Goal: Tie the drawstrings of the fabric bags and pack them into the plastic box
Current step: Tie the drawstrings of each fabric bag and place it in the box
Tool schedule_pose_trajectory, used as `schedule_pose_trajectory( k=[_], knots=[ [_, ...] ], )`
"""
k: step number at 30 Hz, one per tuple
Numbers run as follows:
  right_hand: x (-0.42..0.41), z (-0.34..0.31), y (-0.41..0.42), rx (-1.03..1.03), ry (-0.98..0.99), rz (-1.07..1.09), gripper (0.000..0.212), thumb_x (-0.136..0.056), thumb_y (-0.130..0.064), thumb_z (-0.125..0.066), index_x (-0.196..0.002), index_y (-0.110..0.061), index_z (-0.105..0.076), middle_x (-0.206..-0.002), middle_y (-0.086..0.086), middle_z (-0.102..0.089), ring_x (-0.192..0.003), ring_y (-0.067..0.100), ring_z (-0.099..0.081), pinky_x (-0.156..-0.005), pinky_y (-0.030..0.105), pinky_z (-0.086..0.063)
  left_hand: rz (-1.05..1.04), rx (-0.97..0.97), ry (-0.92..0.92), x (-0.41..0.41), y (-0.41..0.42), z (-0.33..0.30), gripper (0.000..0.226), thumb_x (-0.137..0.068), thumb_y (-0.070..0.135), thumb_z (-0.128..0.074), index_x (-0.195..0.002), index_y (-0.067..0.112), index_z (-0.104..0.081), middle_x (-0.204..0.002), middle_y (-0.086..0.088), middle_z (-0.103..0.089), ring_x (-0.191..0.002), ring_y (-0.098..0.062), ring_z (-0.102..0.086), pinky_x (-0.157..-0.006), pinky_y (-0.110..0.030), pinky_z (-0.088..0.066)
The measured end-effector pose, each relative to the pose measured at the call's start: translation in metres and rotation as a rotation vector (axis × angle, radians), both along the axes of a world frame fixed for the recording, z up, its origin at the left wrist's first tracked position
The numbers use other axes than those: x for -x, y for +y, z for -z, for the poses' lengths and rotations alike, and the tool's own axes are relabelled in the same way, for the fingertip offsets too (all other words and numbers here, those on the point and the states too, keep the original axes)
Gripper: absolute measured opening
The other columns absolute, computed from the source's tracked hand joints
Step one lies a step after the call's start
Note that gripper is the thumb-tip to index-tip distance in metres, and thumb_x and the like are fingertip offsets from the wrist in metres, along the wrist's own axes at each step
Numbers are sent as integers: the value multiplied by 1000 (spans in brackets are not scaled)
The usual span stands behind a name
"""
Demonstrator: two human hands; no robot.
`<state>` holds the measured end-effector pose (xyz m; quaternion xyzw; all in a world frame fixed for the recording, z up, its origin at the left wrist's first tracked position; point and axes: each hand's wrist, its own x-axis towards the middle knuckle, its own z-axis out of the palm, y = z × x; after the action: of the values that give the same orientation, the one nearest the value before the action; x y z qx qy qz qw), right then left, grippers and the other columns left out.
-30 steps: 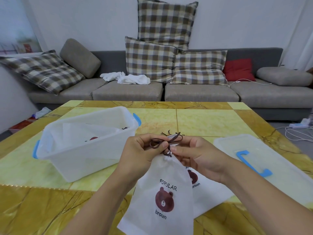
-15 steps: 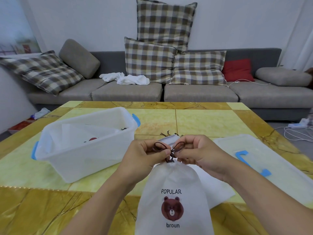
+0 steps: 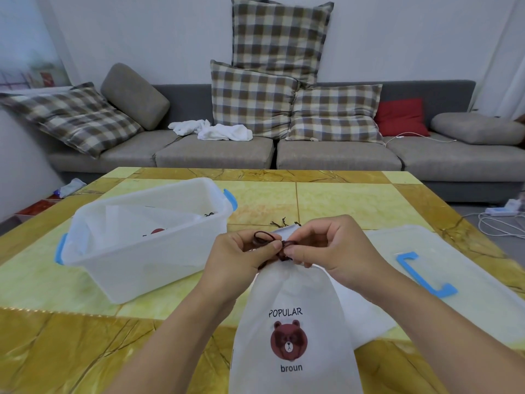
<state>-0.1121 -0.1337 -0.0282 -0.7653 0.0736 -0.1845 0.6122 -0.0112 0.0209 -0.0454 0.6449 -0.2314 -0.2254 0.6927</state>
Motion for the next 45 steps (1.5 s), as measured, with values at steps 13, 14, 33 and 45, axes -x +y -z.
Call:
schedule_pose_trajectory(
  k=[13, 14, 33, 45],
  knots=[
    [1, -2, 5, 25, 39, -18, 3, -81, -2, -79, -82, -4, -77, -70, 10, -73, -63, 16, -66, -63, 25, -54, 25, 74, 72, 0, -1, -1, 12, -84, 6, -74, -95, 2, -76, -97, -24, -74, -88, -31, -70, -87, -40, -58],
    [0, 0, 5, -12, 31, 16, 7, -78, 0, -81, -80, -2, -74, -69, 15, -72, -60, 19, -65, -59, 25, -54, 19, 70, 64, 2, -1, -1, 11, -84, 5, -74, -95, 2, -77, -97, -24, -74, -90, -31, -70, -90, -41, -57],
    [1, 2, 9, -82, 78, 63, 19, -72, -26, -85, -81, -11, -79, -85, 20, -73, -74, 16, -66, -67, 26, -51, -14, 161, 80, 13, 0, -13, 12, -72, 9, -78, -84, 13, -82, -89, -15, -77, -79, -18, -72, -71, -23, -57],
    [0, 0, 16, -259, 28, 51, 1, -82, -4, -78, -81, -4, -78, -78, 12, -76, -69, 16, -70, -62, 22, -53, -29, 209, 133, 18, 0, -17, 18, -69, 13, -79, -87, 11, -81, -91, -13, -78, -83, -18, -72, -78, -25, -58]
  ],
)
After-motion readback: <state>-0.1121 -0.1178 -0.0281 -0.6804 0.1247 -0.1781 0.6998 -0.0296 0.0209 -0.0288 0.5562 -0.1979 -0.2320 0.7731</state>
